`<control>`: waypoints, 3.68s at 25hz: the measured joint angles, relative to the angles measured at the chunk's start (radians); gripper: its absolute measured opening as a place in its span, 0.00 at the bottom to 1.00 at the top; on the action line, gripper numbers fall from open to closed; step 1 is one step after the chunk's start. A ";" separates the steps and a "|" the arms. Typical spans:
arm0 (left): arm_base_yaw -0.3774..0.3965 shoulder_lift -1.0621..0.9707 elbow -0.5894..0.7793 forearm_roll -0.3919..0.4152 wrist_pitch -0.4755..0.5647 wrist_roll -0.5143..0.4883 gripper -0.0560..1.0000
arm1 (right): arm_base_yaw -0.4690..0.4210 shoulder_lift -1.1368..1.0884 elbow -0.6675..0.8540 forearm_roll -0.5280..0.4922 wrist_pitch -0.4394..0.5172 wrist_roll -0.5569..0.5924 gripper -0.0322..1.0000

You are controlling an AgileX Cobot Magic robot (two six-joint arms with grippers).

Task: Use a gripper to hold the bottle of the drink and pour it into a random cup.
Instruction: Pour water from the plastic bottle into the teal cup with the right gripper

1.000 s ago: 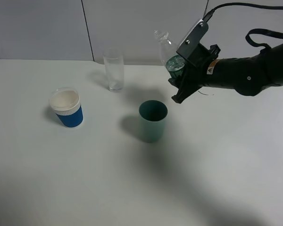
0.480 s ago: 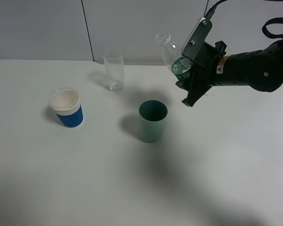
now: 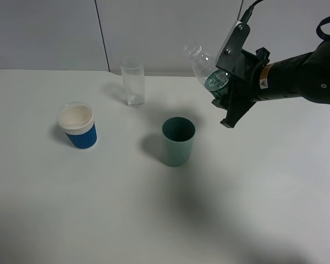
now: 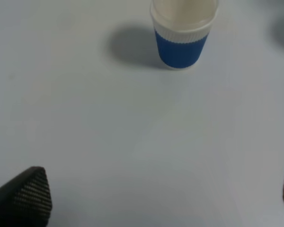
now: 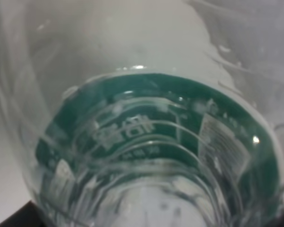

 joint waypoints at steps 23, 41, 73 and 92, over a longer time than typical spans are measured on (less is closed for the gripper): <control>0.000 0.000 0.000 0.000 0.000 0.000 0.99 | 0.019 -0.054 0.000 -0.397 0.164 0.297 0.55; 0.000 0.000 0.000 0.000 0.000 0.000 0.99 | 0.126 -0.057 0.000 -0.624 0.257 0.441 0.55; 0.000 0.000 0.000 0.000 0.000 0.000 0.99 | 0.204 -0.058 0.000 -0.763 0.333 0.451 0.55; 0.000 0.000 0.000 0.000 0.000 0.000 0.99 | 0.207 -0.055 0.000 -0.778 0.412 0.387 0.55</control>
